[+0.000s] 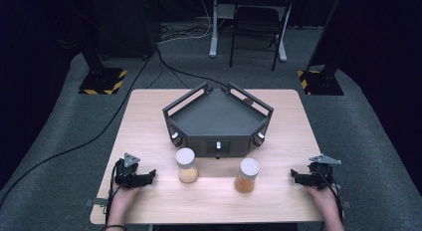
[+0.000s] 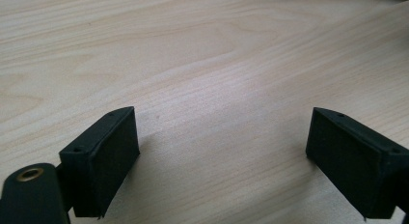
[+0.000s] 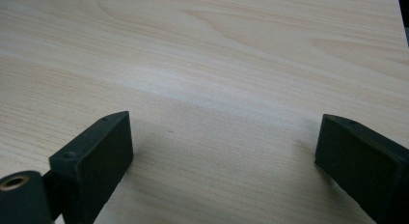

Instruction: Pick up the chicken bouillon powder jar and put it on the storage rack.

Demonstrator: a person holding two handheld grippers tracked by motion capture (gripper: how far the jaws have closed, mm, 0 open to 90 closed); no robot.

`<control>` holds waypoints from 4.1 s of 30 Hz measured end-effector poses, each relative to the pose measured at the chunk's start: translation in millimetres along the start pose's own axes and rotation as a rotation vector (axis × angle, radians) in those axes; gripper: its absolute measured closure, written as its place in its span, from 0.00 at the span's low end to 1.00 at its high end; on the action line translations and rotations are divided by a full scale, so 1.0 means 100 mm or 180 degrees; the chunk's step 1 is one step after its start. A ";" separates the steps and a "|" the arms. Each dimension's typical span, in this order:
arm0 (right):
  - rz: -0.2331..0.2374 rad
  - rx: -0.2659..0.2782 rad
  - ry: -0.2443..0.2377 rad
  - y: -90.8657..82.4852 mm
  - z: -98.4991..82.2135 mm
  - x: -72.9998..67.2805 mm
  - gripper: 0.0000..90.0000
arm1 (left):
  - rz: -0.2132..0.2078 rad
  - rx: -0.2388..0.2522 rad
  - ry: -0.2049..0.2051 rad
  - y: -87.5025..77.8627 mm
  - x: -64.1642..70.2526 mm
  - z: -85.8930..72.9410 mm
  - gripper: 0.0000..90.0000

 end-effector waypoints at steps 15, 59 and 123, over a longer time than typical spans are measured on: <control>-0.0029 -0.0001 0.0018 0.01 0.01 -0.01 0.05 | -0.0019 -0.0015 0.0025 0.00 0.00 0.00 0.10; -0.0025 -0.0006 0.0017 0.02 0.01 -0.01 0.03 | -0.0053 -0.0015 0.0043 0.00 0.00 0.00 0.10; -0.0015 -0.0012 0.0008 0.02 0.01 -0.01 0.03 | -0.1218 0.0632 0.0499 -0.29 0.75 0.47 0.13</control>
Point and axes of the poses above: each handheld gripper's, and its own axes: y roughly forward along the jaws, z roughly out of its top, x roughly to its right, the point moved 8 cm from there along y, roughly forward along the jaws, and after that the axes turned 7 degrees about x, right-handed, at the moved point
